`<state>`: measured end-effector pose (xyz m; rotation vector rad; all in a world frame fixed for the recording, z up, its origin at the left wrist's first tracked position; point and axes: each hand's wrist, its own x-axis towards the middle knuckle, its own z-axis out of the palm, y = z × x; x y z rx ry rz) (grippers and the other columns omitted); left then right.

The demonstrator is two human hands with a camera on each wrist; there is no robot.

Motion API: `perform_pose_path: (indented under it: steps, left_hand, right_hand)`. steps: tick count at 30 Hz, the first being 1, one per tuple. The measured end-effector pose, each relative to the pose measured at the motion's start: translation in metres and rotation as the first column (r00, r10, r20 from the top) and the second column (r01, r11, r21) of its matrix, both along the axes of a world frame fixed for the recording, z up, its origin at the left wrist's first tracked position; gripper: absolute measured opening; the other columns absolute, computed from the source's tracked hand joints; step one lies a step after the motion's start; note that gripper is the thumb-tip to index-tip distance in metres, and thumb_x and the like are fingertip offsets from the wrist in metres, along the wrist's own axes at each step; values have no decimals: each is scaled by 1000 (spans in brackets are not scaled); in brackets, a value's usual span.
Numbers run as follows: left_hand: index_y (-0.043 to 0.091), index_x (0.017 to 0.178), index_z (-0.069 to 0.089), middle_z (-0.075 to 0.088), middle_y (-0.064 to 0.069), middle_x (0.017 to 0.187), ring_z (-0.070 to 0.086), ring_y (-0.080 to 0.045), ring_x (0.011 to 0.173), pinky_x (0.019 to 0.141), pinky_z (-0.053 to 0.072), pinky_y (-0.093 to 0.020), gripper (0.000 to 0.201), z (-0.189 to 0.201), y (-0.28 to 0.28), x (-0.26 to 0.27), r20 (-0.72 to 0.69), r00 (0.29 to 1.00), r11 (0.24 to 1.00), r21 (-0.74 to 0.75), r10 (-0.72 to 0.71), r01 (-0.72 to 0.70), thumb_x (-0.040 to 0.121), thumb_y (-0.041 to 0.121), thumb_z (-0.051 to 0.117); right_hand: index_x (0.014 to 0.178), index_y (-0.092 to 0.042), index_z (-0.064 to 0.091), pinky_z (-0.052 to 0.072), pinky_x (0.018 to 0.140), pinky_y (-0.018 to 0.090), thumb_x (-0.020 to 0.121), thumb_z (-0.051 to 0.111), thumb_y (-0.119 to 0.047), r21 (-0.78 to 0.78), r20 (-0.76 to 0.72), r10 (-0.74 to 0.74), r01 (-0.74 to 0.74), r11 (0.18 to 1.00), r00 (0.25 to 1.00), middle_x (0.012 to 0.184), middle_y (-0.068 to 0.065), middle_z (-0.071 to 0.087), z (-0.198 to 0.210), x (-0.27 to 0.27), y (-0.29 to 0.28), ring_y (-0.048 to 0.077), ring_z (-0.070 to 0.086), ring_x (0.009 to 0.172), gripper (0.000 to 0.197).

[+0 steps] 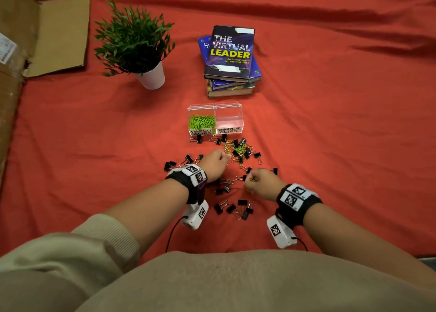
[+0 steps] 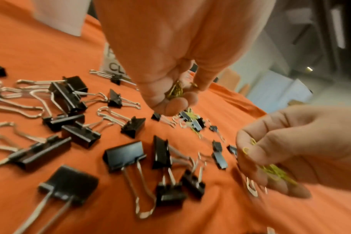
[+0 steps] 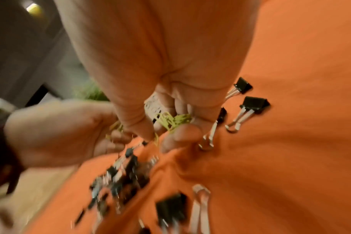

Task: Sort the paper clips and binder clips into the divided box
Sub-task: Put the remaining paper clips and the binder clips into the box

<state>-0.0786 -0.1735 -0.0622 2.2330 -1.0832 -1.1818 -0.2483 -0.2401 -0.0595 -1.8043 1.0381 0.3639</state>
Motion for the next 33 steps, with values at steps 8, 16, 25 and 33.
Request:
perform_pose_path:
  steps: [8,16,25,33]
  left_hand:
    - [12,94,55,59,-2,85,50,-15,68,56,37,-23,13,29,-43,65,161,969,975,-147,189,-166,98,14,42]
    - [9,116,62,57,-13,127,54,-28,116,98,41,-31,32,26,-58,100,335,939,992,-64,-78,105,89,-2,48]
    - [8,86,57,54,-11,94,52,-28,90,80,41,-33,14,10,-13,71,253,922,907,-378,292,-184,79,-1,50]
    - [10,104,62,55,-9,107,53,-29,103,87,48,-42,26,-19,-2,31,327,928,942,-218,-175,255,81,3,50]
  right_hand:
    - [92,-6,64,42,47,20,93,45,-2,310,128,-288,237,921,949,68,4,55,36,45,-45,13,48,54,20]
    - [96,-12,66,45,52,24,89,53,-2,-15,137,-95,98,995,986,66,3,59,54,121,-72,14,54,55,18]
    - [107,-11,67,45,78,26,84,49,1,-330,80,101,-69,941,992,107,11,69,49,195,-68,24,62,94,31]
    - [98,-12,70,51,87,30,85,47,3,-258,285,-8,85,962,959,104,6,70,47,159,-82,20,64,97,30]
